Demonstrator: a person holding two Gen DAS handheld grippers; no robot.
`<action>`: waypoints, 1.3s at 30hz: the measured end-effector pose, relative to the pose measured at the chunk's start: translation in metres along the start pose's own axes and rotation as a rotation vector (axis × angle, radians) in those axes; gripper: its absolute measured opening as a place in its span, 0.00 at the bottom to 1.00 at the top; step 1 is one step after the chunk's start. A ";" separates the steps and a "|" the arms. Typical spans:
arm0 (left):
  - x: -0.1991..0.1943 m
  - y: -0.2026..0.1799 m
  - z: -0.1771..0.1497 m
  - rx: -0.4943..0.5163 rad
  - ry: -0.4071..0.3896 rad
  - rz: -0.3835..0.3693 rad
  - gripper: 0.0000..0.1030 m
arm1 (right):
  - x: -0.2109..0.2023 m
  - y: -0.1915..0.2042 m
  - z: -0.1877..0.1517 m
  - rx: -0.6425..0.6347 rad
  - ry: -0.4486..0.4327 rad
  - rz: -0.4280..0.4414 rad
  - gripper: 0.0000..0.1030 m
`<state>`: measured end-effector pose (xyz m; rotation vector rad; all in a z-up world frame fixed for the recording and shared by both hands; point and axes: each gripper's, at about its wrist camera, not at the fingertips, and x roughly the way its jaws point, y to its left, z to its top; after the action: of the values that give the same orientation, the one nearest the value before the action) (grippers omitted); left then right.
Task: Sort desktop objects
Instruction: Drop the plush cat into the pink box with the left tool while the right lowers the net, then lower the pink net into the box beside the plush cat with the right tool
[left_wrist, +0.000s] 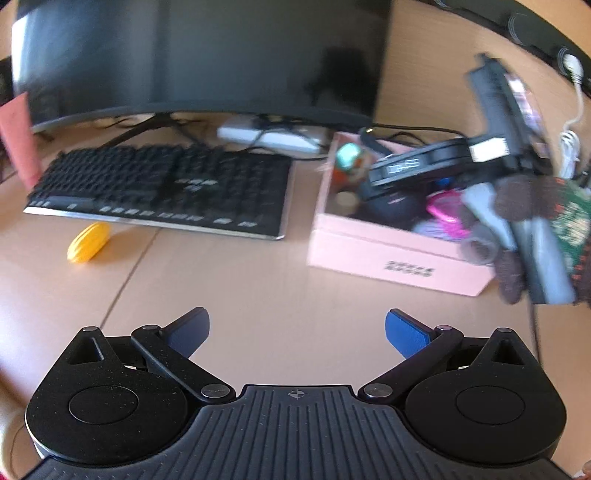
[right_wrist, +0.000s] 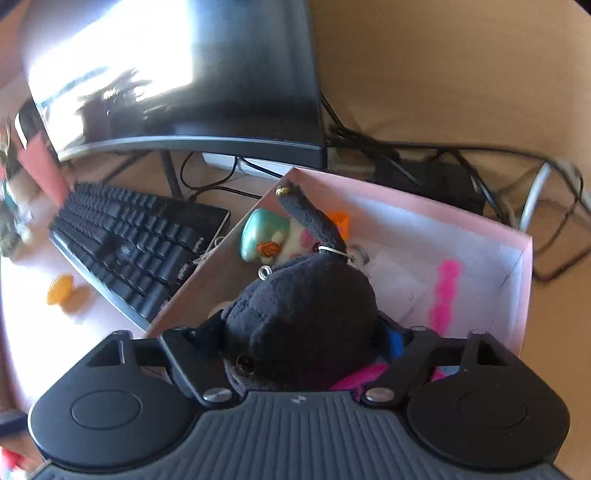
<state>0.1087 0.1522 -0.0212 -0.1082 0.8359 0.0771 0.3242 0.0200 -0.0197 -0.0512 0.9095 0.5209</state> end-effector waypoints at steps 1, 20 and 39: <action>0.001 0.005 -0.001 -0.014 0.004 0.009 1.00 | -0.005 0.003 -0.001 -0.034 -0.028 -0.013 0.74; 0.017 0.004 0.006 -0.014 0.011 -0.027 1.00 | -0.104 -0.044 0.017 -0.086 -0.286 -0.095 1.00; 0.032 -0.020 0.017 0.027 -0.043 -0.092 1.00 | -0.072 0.000 -0.040 -0.124 -0.079 0.039 0.32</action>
<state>0.1444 0.1356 -0.0324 -0.1192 0.7875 -0.0179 0.2589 -0.0199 0.0101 -0.1245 0.8022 0.6114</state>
